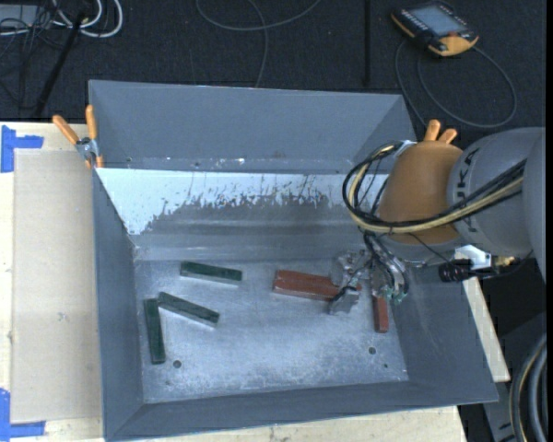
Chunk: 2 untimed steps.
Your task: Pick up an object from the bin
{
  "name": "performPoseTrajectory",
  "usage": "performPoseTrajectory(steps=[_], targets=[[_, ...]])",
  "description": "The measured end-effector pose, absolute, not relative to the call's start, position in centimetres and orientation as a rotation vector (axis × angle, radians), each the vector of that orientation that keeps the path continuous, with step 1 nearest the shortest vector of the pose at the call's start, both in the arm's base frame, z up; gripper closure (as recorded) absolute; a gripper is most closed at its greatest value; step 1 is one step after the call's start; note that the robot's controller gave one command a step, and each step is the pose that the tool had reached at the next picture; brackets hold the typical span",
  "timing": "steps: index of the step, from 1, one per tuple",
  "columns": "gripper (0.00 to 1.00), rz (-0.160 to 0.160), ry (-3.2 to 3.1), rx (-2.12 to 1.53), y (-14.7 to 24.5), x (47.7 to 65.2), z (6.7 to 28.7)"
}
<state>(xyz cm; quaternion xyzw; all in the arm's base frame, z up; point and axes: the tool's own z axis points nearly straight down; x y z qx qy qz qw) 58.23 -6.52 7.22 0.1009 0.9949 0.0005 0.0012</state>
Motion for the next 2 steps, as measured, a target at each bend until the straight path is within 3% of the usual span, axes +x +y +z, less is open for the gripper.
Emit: performPoseTrajectory(steps=[1,2], targets=[[1.0,0.001,3.123,0.316,-6.5,58.2,7.2],[1.0,0.0,3.109,0.443,-7.1,58.1,20.3]])
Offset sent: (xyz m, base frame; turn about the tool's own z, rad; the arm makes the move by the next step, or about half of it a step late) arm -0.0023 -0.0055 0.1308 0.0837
